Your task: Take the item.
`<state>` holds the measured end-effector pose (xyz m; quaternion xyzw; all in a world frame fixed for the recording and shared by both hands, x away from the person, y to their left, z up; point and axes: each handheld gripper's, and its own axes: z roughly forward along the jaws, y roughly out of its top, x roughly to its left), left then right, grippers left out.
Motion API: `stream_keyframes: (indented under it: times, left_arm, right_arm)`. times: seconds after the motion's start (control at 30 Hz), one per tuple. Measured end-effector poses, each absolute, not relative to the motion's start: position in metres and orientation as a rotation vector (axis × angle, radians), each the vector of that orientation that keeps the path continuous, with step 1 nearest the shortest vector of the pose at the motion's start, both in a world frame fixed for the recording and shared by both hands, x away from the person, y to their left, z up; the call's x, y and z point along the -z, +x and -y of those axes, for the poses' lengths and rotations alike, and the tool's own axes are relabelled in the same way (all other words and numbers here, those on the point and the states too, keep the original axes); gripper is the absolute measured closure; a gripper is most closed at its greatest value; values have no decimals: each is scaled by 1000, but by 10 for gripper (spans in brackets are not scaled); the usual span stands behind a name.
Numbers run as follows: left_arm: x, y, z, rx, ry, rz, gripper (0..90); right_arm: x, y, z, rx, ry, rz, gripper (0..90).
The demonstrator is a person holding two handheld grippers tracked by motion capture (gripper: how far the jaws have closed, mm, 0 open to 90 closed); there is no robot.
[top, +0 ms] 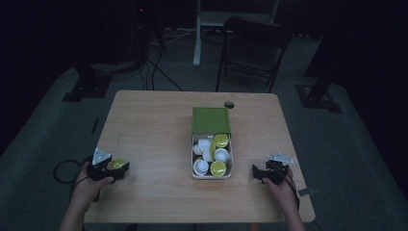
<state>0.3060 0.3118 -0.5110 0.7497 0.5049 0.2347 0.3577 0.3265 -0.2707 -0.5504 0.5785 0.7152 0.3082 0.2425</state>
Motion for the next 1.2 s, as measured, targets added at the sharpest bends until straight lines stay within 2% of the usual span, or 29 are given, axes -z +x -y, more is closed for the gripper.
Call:
stream_keyframes:
  times: [0.43,0.73,1.2]
  left_arm:
    - [503,310,-283,-548,1995,-1125,194]
    - [506,311,-272,-506,2004,-1080,194]
    - [505,310,-241,-428,2038,-917,194]
  right_arm:
    - [550,327,271,-842,1581,-1955,112]
    - [550,327,271,-842,1581,-1955,111]
    - [550,327,271,-843,1582,-1955,112]
